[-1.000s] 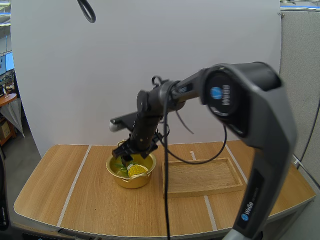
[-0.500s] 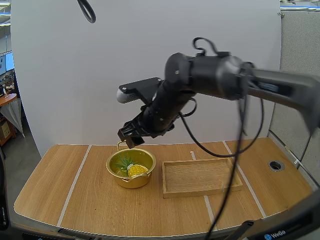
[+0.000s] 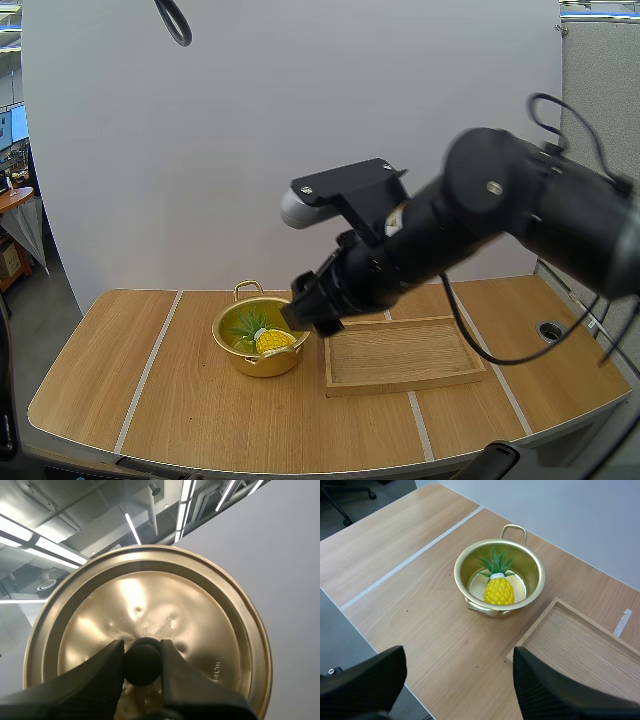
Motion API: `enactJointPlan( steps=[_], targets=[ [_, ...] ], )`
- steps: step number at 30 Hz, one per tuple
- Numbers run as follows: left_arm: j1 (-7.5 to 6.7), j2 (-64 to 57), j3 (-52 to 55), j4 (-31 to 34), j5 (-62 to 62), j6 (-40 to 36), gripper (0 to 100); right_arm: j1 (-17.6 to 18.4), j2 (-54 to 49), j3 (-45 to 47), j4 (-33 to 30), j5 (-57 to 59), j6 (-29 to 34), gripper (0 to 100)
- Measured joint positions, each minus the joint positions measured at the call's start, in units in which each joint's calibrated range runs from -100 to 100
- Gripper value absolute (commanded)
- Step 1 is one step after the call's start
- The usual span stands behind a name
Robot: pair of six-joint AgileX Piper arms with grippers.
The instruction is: Open the pot, put the pineapple inside, and close it
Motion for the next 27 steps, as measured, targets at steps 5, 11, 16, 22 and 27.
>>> enactJointPlan(
  steps=[5, 11, 16, 22, 27],
  targets=[
    [0.00, 0.0, 0.0, 0.0, 0.0, 0.0, 0, 0.0, -6.8, 4.0, -2.9, 4.5, 1.0, 100],
    [0.00, 0.0, 0.0, 0.0, 0.0, 0.0, 0, 0.0, -12.6, 8.7, -6.3, 7.2, 2.4, 100],
    [0.00, 0.0, 0.0, 0.0, 0.0, 0.0, 0, 0.0, -14.2, 9.4, -6.6, 7.9, 2.6, 73],
    [0.00, 0.0, 0.0, 0.0, 0.0, 0.0, 0, -0.7, -16.2, 10.0, -4.9, 8.4, 2.8, 0],
    [0.00, 0.0, 0.0, 0.0, 0.0, 0.0, 0, -1.3, -16.2, 10.0, -3.5, 8.4, 2.9, 0]
  ],
)
